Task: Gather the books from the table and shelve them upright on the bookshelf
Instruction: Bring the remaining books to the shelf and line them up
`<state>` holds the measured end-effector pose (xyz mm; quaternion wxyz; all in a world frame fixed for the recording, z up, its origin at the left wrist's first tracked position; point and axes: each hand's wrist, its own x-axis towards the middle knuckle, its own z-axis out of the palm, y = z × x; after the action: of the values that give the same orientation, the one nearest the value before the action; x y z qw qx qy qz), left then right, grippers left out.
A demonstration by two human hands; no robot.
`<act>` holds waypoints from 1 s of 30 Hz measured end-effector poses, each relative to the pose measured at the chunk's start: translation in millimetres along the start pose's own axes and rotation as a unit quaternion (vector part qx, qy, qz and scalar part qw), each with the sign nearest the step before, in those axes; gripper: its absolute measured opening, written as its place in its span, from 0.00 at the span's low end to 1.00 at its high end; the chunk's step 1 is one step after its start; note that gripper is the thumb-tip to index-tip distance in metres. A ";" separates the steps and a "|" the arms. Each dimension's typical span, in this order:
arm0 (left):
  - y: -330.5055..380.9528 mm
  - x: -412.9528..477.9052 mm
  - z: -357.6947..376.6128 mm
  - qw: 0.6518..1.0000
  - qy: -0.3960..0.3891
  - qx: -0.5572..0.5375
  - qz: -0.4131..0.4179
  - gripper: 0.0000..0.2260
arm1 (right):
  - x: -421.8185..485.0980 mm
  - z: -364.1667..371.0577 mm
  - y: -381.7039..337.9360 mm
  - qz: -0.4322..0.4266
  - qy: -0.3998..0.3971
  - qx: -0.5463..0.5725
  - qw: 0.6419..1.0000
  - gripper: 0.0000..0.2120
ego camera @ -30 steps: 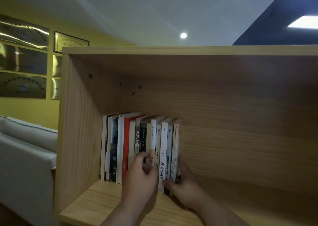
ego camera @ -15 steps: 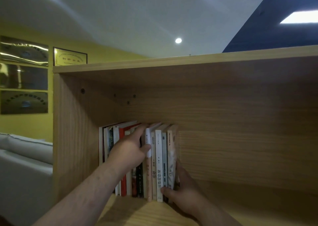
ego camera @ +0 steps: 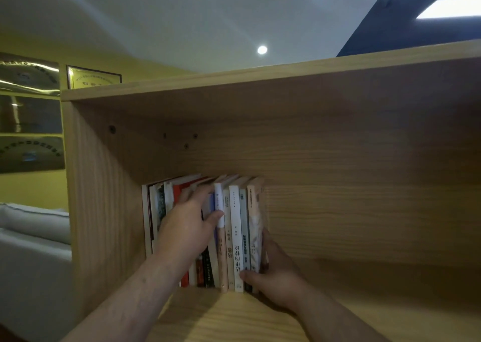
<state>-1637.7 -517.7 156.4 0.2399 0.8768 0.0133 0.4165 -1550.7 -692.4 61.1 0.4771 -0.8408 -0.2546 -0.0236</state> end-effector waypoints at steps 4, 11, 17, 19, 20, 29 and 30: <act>1.9 -14.4 9.7 0.996 0.003 -0.087 -0.028 0.29 | 1.5 1.7 1.9 0.005 0.003 -0.005 1.000 0.51; 0.3 -21.6 -3.3 0.996 0.025 -0.071 -0.052 0.29 | 3.6 1.0 4.8 0.010 0.003 -0.003 1.000 0.47; 4.5 -44.0 -13.8 0.985 0.038 -0.127 -0.115 0.35 | 2.3 1.1 5.4 0.004 0.006 0.024 1.000 0.45; 3.2 -48.0 -8.2 0.975 0.045 -0.167 -0.143 0.25 | 0.8 1.6 4.6 0.004 0.010 0.028 1.000 0.44; 2.9 -51.4 -4.0 0.973 0.028 -0.173 -0.149 0.18 | 0.4 1.8 4.8 0.004 0.014 0.029 0.999 0.42; -8.9 -79.6 -10.6 0.951 0.063 -0.240 -0.184 0.12 | -10.4 -8.0 -7.6 -0.027 0.063 -0.039 0.997 0.49; -13.3 -84.4 -17.6 0.950 0.080 -0.241 -0.182 0.13 | -11.4 -8.5 -8.6 -0.033 0.069 -0.050 0.996 0.48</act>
<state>-1703.4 -517.6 99.0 0.5134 0.7397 0.0908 0.4254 -1562.8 -700.4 69.3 0.4500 -0.8511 -0.2473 -0.1096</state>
